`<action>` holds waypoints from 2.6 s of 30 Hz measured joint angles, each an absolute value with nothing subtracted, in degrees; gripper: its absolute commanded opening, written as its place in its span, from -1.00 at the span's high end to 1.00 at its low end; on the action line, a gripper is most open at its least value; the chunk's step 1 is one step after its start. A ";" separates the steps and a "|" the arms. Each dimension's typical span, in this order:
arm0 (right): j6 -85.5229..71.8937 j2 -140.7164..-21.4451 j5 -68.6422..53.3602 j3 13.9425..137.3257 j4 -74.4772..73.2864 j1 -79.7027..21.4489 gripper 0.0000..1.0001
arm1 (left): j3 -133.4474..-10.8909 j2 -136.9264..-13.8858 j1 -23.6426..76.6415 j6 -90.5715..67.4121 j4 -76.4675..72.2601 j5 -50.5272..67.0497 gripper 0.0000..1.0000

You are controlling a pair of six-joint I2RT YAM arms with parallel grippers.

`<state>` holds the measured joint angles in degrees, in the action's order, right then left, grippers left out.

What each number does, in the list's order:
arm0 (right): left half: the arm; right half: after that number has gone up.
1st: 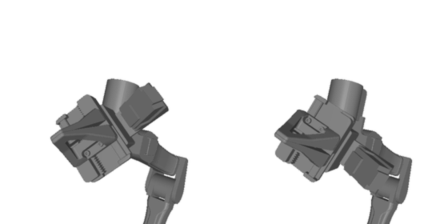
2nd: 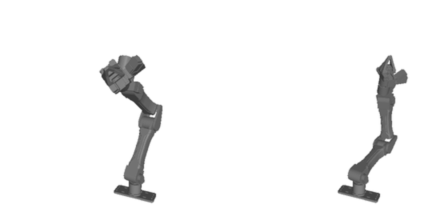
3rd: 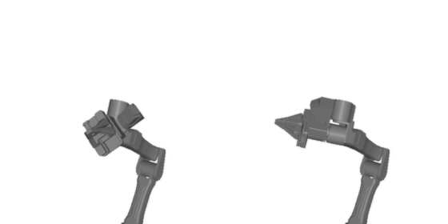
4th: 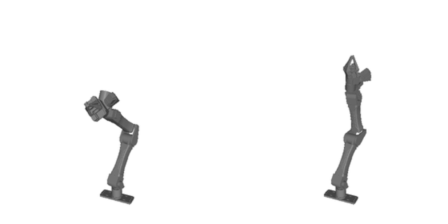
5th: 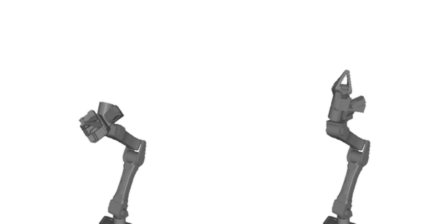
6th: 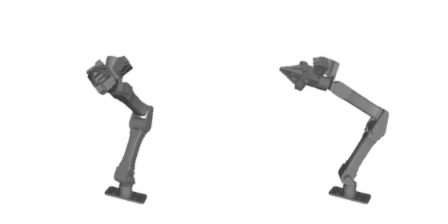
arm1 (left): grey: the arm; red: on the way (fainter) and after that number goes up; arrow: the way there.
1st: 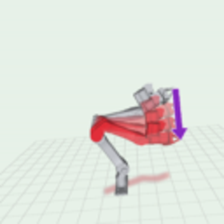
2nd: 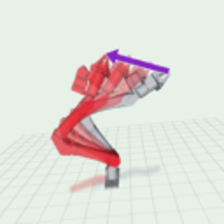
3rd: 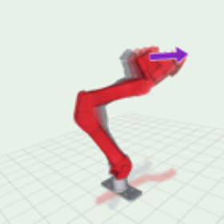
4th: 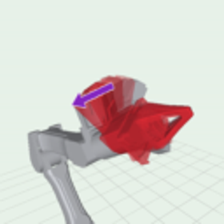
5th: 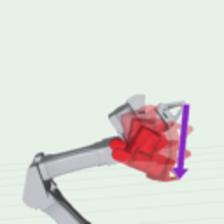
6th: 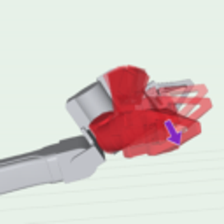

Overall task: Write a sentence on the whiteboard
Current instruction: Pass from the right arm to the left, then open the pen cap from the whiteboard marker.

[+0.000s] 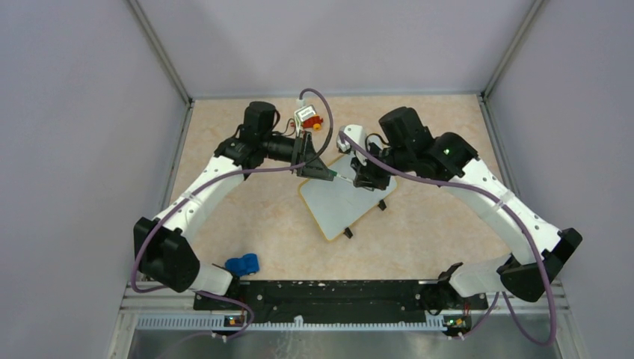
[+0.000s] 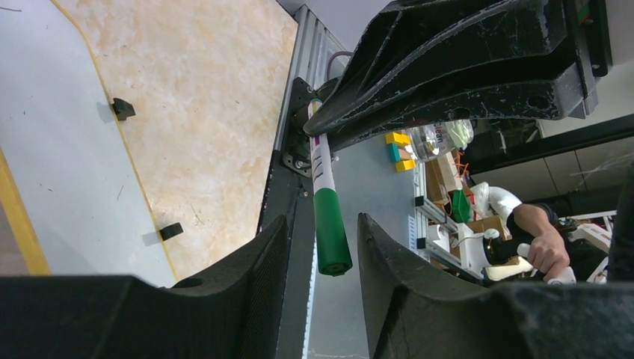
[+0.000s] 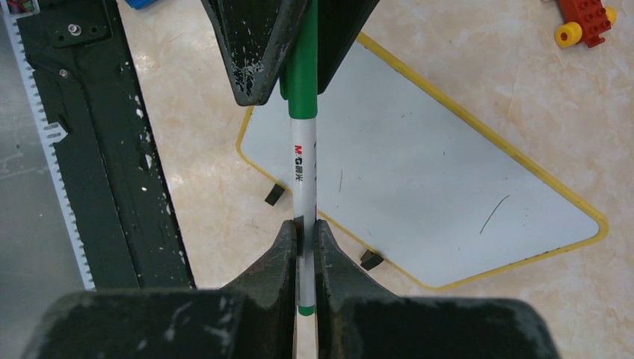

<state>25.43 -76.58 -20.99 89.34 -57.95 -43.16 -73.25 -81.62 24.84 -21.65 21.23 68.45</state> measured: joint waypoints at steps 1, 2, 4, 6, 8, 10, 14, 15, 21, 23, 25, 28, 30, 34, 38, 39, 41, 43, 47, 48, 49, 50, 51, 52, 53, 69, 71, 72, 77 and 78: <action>25.43 -76.60 -20.82 89.34 -57.95 -43.27 1.00 | -73.12 -81.62 24.84 -22.00 20.86 68.58 0.16; 25.43 -76.60 -20.69 89.34 -57.95 -43.31 1.00 | -72.95 -81.62 24.86 -22.35 20.51 68.69 0.17; 25.45 -76.60 -20.51 89.34 -57.95 -43.48 1.00 | -72.66 -81.62 24.84 -22.63 20.08 68.82 0.17; 25.45 -76.60 -20.27 89.34 -57.95 -43.72 1.00 | -72.29 -81.62 24.84 -22.92 19.64 68.99 0.18; 25.45 -76.62 -20.08 89.34 -57.95 -44.10 1.00 | -71.94 -81.58 24.86 -23.16 19.40 69.23 0.18; 25.47 -76.64 -19.90 89.34 -58.00 -44.36 1.00 | -71.59 -81.58 24.86 -23.49 19.22 69.32 0.19; 25.47 -76.69 -19.35 89.34 -58.04 -44.80 1.00 | -71.09 -81.52 24.86 -24.14 18.61 69.65 0.21; 25.50 -76.69 -19.27 89.34 -58.06 -44.88 1.00 | -70.89 -81.47 24.86 -24.23 18.39 69.67 0.21; 25.52 -76.69 -18.96 89.34 -58.13 -45.15 1.00 | -70.61 -81.45 24.86 -25.47 16.82 70.04 0.24; 25.52 -76.69 -18.87 89.32 -58.13 -45.30 1.00 | -70.46 -81.36 24.86 -25.82 16.29 70.35 0.27; 25.52 -76.71 -18.81 89.32 -58.15 -45.36 1.00 | -70.11 -80.97 24.86 -26.26 15.97 70.83 0.32; 25.52 -76.90 -18.61 89.32 -58.17 -45.41 1.00 | -69.95 -80.55 24.86 -26.79 15.40 71.07 0.41; 25.52 -77.06 -18.59 89.32 -58.17 -45.45 1.00 | -69.91 -80.40 24.84 -26.96 15.07 71.07 0.42; 25.54 -77.12 -18.37 89.32 -58.33 -45.69 1.00 | -69.63 -80.38 24.84 -27.03 14.94 71.00 0.41; 25.74 -77.17 -18.06 89.32 -58.35 -45.87 1.00 | -69.52 -80.38 24.86 -27.16 14.92 70.91 0.34; 25.78 -77.21 -17.98 89.32 -58.35 -45.98 1.00 | -69.52 -80.38 24.86 -27.20 14.92 70.91 0.34; 25.89 -77.34 -17.89 89.32 -58.35 -46.15 1.00 | -69.52 -80.38 24.84 -27.22 14.90 70.91 0.34; 25.93 -77.43 -17.69 89.32 -58.35 -46.37 1.00 | -69.49 -80.38 24.84 -27.22 14.90 70.89 0.38; 25.93 -77.43 -17.47 89.32 -58.39 -46.63 1.00 | -69.19 -80.38 24.84 -27.31 14.81 70.59 0.64; 25.93 -77.43 -17.30 89.32 -58.46 -46.72 1.00 | -69.08 -80.38 24.80 -27.33 14.79 70.30 0.74; 25.91 -77.43 -17.17 89.32 -58.50 -46.74 1.00 | -68.97 -80.38 24.77 -27.18 14.83 69.67 0.85; 25.91 -77.43 -17.02 89.32 -58.52 -46.76 0.92 | -68.84 -80.38 24.71 -27.14 14.87 69.32 0.96; 25.91 -77.43 -16.93 89.32 -58.50 -46.76 0.69 | -68.77 -80.38 24.69 -27.11 14.87 69.25 1.00; 25.76 -77.43 -16.84 89.32 -58.50 -46.76 0.44 | -68.77 -80.38 24.71 -26.98 14.83 69.04 1.00; 25.52 -77.43 -16.75 89.32 -58.41 -46.76 0.17 | -68.77 -80.38 24.71 -26.98 14.81 68.95 1.00; 10.81 -69.71 -29.45 89.73 -44.91 -38.30 -0.72 | -68.07 -75.48 22.39 -24.91 13.04 69.58 1.00; 9.76 -69.65 -32.40 89.67 -44.49 -37.95 -0.74 | -68.07 -73.60 22.13 -24.27 12.67 69.47 1.00; 9.06 -69.65 -33.89 89.62 -44.14 -37.65 -0.75 | -68.07 -72.84 22.02 -24.21 12.29 69.45 1.00; 2.09 -69.69 -39.79 89.25 -40.47 -34.61 -0.74 | -65.73 -69.60 20.60 -27.22 5.04 70.02 1.00; 0.03 -69.73 -40.71 89.25 -39.27 -33.65 -0.74 | -64.82 -69.28 20.27 -28.67 2.68 70.30 1.00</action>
